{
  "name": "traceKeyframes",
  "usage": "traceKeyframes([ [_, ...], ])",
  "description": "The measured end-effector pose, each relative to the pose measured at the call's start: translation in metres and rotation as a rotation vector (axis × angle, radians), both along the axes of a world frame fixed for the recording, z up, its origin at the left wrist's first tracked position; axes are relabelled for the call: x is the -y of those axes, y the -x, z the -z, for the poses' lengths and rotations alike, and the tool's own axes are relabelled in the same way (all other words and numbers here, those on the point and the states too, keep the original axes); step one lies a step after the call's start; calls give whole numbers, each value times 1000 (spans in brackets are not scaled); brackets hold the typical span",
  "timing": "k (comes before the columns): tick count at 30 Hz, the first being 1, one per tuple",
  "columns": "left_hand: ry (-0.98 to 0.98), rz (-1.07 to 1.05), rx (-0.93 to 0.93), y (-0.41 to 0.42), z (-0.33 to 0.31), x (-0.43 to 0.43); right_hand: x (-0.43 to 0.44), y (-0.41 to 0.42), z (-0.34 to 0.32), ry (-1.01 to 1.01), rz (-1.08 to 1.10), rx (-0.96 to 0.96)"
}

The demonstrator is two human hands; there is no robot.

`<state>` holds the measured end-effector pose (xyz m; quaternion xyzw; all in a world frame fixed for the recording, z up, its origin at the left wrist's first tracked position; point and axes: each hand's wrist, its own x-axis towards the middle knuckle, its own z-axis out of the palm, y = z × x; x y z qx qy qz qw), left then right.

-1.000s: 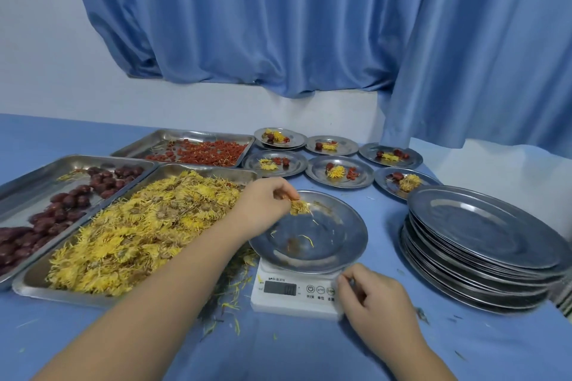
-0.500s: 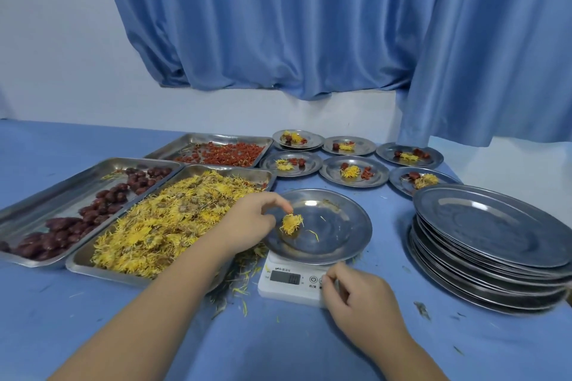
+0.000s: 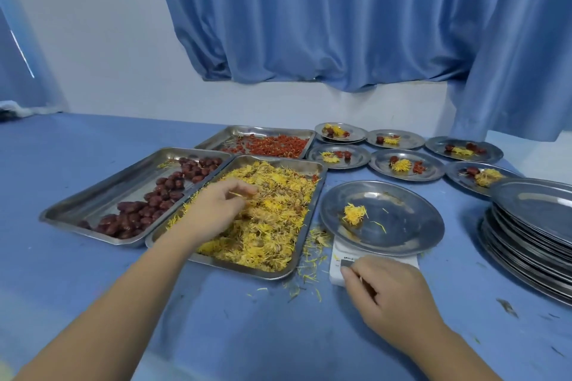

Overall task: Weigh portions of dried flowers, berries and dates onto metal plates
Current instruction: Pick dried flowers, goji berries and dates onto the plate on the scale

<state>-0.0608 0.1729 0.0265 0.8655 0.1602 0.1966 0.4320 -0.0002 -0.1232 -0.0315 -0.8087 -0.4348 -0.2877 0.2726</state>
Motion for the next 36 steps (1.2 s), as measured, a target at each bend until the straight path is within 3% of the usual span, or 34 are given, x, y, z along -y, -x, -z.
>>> traceKeyframes([
  [5,-53,-241,8,6,-8,-89,-66,7,-8,-37,-28,-38],
  [9,-237,-354,-153,6,6,-145,-84,4,3,-50,-65,-69],
  [20,-586,-199,-653,-36,29,-200,-82,-15,11,-46,-53,-71],
  [26,-523,-277,-533,-34,31,-203,-80,-16,11,-79,-51,-99],
  [31,-301,-377,-79,-8,13,-172,-79,-14,9,-107,-77,-107],
  [34,-159,-278,70,6,0,-123,-78,-11,6,-147,-94,-133],
  [36,-120,-172,71,9,-8,-82,-74,-9,4,-174,-101,-163],
])
